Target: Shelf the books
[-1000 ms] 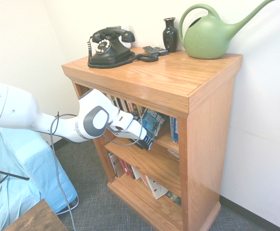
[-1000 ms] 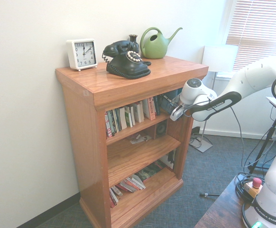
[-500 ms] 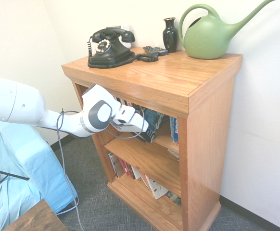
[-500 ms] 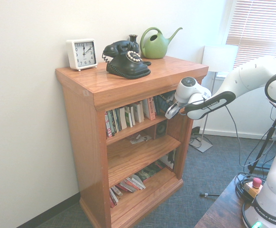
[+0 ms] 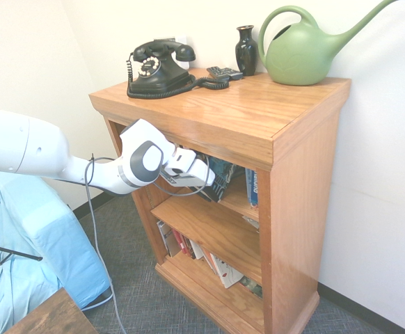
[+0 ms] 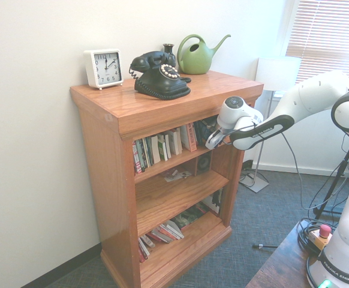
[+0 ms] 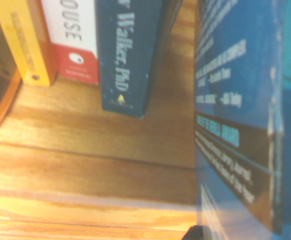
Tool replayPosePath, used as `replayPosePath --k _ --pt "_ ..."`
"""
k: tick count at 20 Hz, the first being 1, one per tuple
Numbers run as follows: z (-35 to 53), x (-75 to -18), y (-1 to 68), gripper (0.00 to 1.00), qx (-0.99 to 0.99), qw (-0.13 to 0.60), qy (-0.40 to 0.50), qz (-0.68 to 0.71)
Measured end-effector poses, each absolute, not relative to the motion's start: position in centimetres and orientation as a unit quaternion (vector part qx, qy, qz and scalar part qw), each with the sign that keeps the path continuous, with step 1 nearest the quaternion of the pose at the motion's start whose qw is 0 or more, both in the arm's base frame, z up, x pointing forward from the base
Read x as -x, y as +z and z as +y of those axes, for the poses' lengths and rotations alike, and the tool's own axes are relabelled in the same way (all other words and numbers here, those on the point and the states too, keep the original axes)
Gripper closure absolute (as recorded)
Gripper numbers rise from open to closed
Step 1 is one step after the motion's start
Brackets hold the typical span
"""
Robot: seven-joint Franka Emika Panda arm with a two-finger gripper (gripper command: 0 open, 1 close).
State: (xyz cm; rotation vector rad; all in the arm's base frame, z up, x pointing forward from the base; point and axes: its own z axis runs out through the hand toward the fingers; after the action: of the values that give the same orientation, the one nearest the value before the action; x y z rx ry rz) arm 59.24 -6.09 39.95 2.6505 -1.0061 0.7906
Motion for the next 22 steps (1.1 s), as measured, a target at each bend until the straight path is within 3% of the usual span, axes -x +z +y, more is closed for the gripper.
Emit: replayPosePath --k 10,11,22 --pt "-5.3 -60.0 40.3 1.00 -0.894 0.086 0.267 -0.349" --pt "-5.3 -60.0 40.3 0.00 -0.894 0.084 0.266 -0.351" --pt "-4.6 -60.6 40.0 0.00 -0.895 0.078 0.263 -0.353"
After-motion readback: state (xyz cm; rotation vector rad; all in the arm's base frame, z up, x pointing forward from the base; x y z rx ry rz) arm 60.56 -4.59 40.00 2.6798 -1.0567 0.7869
